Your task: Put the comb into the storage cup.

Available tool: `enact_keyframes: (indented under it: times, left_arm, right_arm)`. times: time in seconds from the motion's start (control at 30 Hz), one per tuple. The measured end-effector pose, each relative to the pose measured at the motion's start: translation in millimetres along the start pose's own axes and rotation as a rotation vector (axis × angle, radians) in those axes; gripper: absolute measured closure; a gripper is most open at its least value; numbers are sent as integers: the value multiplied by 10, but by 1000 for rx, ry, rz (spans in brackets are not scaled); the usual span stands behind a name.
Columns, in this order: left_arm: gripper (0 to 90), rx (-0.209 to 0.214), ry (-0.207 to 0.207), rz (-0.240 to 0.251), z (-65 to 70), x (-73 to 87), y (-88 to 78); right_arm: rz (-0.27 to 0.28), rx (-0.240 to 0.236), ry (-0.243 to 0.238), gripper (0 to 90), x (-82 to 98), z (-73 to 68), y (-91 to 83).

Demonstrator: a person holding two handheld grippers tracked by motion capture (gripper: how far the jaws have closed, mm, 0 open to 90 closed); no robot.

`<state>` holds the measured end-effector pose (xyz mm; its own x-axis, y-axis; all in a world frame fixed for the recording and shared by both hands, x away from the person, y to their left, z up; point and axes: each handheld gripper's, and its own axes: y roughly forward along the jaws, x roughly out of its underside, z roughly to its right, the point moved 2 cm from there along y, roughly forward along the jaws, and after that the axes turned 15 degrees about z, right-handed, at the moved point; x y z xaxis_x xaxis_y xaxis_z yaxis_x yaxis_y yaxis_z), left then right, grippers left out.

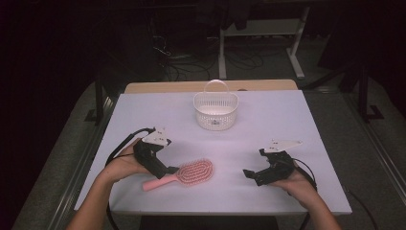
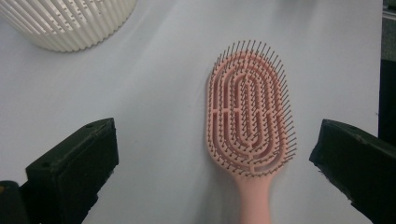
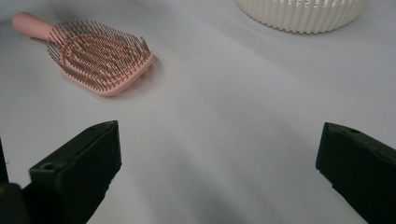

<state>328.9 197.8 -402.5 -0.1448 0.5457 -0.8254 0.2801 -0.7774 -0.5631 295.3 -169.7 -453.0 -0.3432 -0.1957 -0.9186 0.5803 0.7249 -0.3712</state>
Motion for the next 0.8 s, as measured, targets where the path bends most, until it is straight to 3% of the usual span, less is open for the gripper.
enact_keyframes:
  times: [0.8]
  left_arm:
    - [0, 23, 27, -165, 71, 84, 105]
  right_arm:
    - [0, -1, 0, 0, -1, -2, 3]
